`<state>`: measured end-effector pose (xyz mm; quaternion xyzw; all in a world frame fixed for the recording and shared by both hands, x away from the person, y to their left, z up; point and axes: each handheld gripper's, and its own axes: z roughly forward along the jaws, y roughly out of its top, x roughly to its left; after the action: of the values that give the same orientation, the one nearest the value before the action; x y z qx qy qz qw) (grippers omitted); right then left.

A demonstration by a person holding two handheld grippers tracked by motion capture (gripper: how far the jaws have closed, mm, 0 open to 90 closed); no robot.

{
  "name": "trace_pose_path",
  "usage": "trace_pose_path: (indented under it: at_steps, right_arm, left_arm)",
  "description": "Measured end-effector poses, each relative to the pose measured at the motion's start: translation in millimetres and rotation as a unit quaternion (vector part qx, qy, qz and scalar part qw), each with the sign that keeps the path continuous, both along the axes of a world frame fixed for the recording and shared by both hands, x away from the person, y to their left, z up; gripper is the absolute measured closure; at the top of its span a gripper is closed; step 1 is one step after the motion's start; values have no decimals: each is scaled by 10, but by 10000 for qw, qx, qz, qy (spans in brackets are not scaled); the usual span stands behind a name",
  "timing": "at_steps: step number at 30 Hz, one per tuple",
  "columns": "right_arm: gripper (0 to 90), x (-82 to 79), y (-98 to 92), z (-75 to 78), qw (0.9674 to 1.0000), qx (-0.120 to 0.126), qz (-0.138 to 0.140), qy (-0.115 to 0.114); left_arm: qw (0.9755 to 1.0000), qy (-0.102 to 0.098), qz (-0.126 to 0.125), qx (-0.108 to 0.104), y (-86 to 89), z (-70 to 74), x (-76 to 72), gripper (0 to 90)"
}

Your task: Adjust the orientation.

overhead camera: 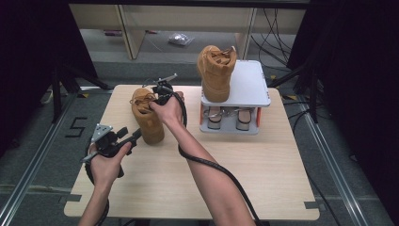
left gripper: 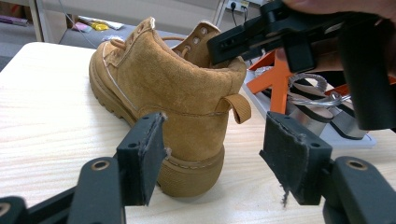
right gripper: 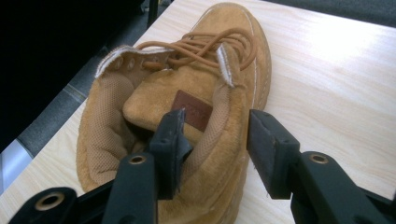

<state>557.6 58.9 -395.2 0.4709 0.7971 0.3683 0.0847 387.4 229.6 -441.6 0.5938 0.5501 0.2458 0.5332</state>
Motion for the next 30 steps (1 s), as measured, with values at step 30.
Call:
trace_pose_path:
  at_steps: [30]
  right_arm:
    - [815,-103,-93,150,9983,-357,-35,452]
  left_arm:
    - [9999,9,159,-65,120,-9,-13,376]
